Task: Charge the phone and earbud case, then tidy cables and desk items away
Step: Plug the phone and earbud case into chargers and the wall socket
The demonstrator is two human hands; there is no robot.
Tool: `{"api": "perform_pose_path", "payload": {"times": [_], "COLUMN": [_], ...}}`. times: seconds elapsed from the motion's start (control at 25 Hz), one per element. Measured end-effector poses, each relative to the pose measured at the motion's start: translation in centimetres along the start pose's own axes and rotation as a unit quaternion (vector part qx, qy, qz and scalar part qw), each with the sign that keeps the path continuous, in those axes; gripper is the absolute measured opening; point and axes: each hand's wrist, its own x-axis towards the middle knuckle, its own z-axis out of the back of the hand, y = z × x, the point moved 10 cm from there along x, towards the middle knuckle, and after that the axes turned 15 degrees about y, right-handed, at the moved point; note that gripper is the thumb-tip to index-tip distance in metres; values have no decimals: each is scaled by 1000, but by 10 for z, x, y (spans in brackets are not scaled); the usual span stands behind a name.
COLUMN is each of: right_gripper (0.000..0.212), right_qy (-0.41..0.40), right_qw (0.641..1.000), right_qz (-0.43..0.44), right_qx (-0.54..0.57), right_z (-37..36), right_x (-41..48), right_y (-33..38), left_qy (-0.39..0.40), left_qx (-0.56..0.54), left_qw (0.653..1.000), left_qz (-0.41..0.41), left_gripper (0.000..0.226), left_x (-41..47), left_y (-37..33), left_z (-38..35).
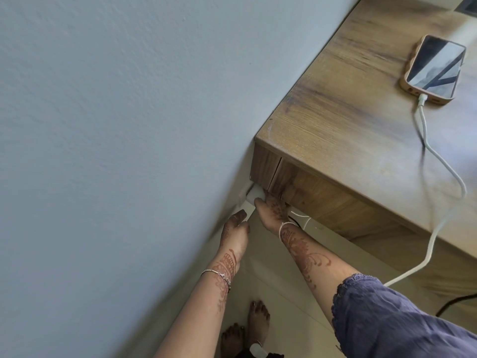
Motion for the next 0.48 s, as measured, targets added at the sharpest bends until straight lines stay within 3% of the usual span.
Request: {"api": "perform_pose_path", "payload": {"times": [0.16, 0.28, 0.48], "right_gripper": [49, 64, 64], "right_qy": [-19, 15, -2], "right_qw": [997, 995, 991], "right_qz": [4, 43, 108], "right_qx": [-77, -89, -79], "right_z": [-7, -18, -14], "right_x": [-24, -62, -145], "right_y": [-7, -7, 1], "left_qy": [7, 8, 14], "left_qx": [25, 45, 79], "left_qw": [999, 998, 993], "left_qz": [-21, -33, -89], "left_gripper": [48, 48, 46], "left_x": [-14, -32, -84], "left_y": [-9, -22, -48], "left_z": [-4, -3, -8]}}
